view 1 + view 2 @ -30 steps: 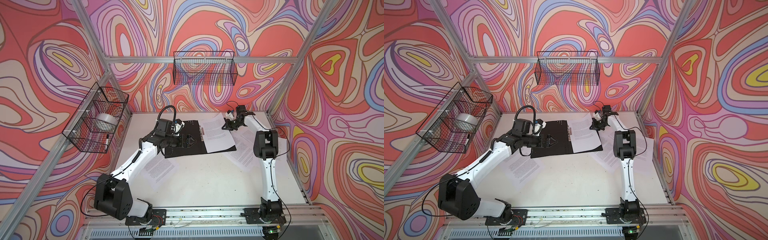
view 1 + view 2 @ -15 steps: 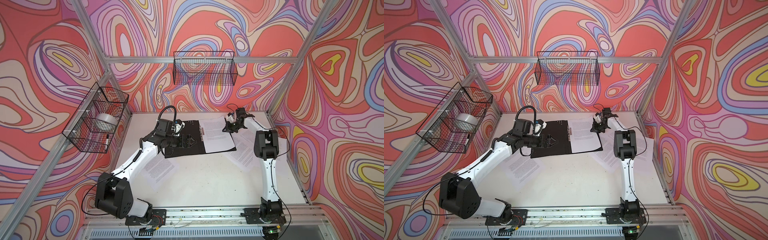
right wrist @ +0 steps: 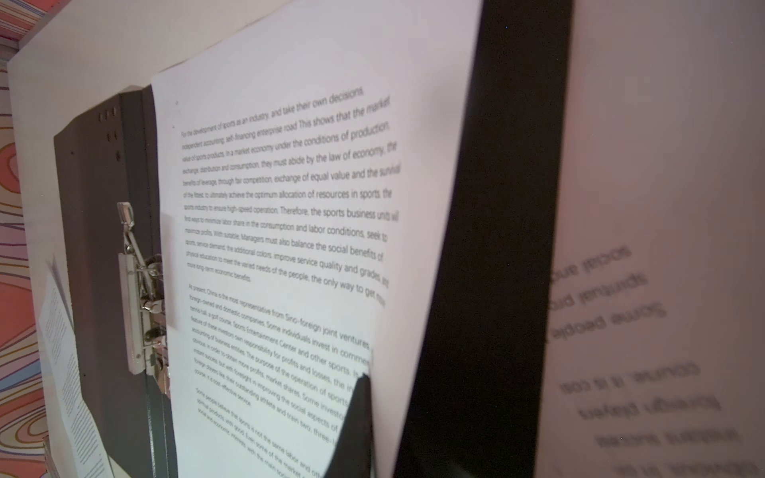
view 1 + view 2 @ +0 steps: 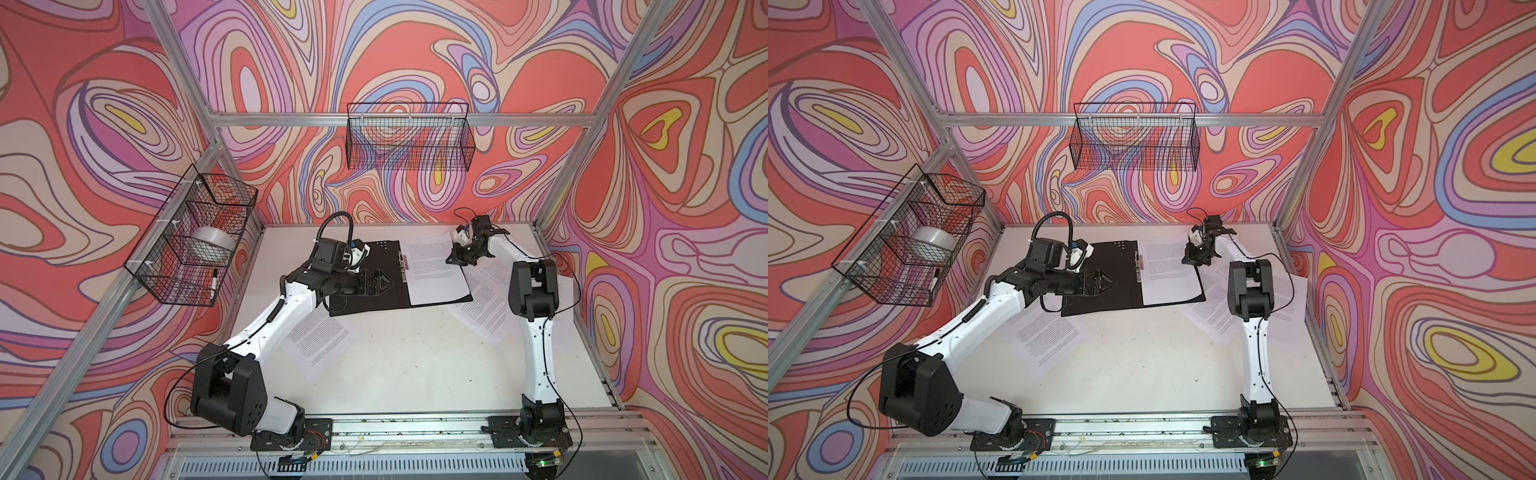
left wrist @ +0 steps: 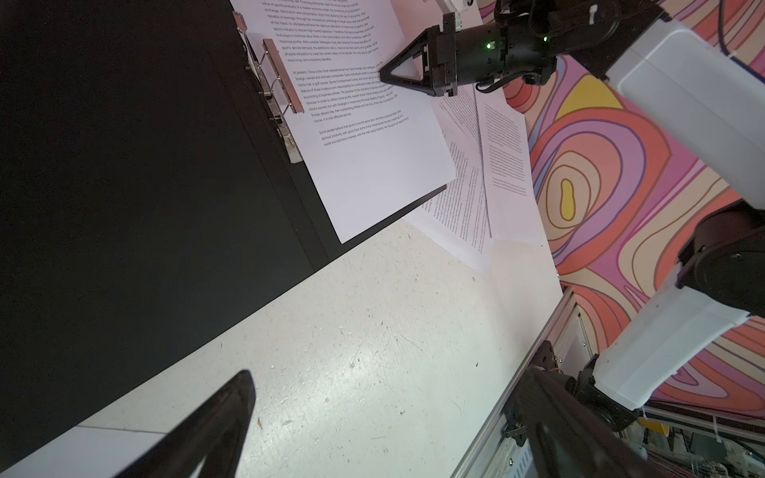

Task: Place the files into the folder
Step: 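Lower the sheet onto the open folder beside the clip with the right gripper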

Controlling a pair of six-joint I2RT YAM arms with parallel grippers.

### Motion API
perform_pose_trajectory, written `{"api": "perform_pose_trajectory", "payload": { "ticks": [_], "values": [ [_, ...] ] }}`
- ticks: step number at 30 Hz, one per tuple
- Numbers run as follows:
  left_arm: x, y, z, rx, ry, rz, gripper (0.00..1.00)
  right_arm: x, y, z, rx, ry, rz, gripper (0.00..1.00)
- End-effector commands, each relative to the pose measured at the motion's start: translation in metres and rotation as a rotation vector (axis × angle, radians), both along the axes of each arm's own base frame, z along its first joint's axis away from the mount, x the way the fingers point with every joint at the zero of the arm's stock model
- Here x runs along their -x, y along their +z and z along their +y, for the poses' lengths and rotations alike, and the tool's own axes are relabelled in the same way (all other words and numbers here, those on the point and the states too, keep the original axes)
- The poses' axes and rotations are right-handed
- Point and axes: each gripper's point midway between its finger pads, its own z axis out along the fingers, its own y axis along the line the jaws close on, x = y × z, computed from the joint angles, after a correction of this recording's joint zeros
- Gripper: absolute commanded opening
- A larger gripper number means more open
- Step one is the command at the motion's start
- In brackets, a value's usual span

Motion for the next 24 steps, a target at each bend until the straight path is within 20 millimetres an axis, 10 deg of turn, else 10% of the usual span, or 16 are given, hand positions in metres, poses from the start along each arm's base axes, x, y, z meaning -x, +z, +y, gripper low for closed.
{"api": "perform_pose_trajectory", "payload": {
  "ticks": [1,24],
  "values": [
    [-0.003,-0.002,-0.001,0.012,-0.007,0.005,1.0,0.003,0.001,-0.008,0.035,-0.026,0.008,0.0],
    [-0.004,-0.004,-0.001,0.026,-0.007,0.023,1.0,-0.001,0.0,0.006,-0.006,-0.028,0.01,0.0]
  ]
}}
